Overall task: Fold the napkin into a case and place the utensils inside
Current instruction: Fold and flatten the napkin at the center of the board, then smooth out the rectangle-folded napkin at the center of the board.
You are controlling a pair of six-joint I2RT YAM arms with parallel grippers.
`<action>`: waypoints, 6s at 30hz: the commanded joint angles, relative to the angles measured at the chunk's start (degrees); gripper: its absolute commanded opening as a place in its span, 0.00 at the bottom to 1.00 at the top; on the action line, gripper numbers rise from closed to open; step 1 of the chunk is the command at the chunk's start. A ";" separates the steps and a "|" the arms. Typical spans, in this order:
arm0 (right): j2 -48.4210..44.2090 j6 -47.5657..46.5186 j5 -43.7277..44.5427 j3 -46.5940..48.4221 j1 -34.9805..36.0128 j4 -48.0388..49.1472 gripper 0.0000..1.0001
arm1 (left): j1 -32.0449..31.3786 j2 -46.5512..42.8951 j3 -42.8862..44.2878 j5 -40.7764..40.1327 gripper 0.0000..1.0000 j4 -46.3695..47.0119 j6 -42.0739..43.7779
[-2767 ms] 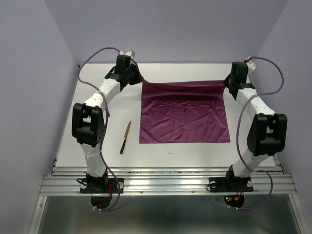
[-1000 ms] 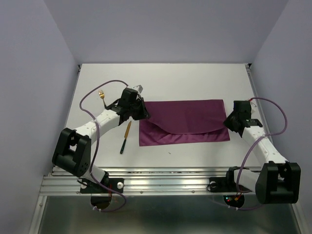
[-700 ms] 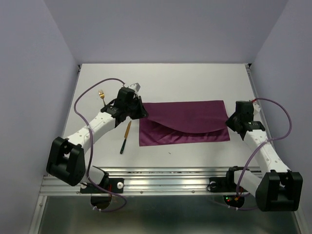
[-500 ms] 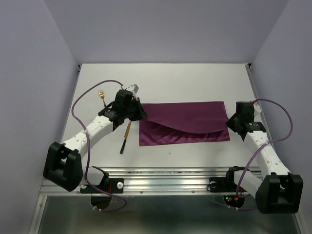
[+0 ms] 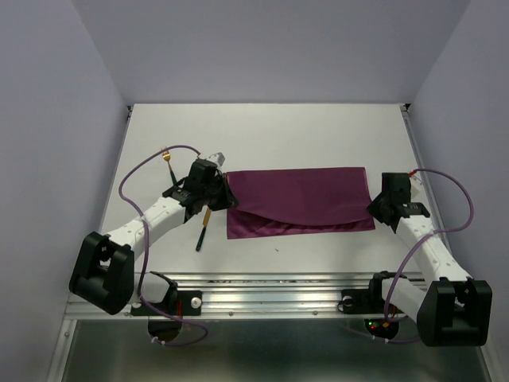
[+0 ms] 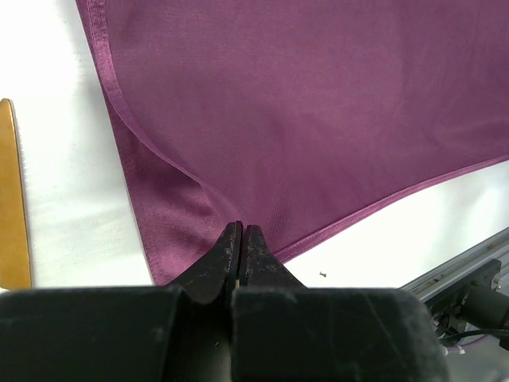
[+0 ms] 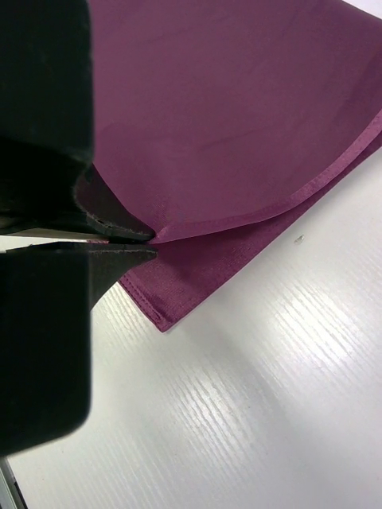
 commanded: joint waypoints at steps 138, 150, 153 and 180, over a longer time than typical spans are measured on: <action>53.73 -4.20 -20.47 40.91 8.54 8.27 0.17 | -2.90 41.91 35.14 0.10 0.53 -0.14 -0.35; 47.48 -8.33 -14.06 35.98 -1.22 8.18 0.19 | -2.64 41.91 36.72 0.54 0.54 -1.19 1.32; 47.39 -8.50 -13.36 36.24 -2.45 8.18 0.19 | -2.64 41.48 37.60 -0.25 0.54 -2.16 2.11; 47.13 -9.12 -15.02 36.15 -6.06 8.53 0.19 | 6.41 37.35 33.56 -0.51 0.54 -2.87 3.60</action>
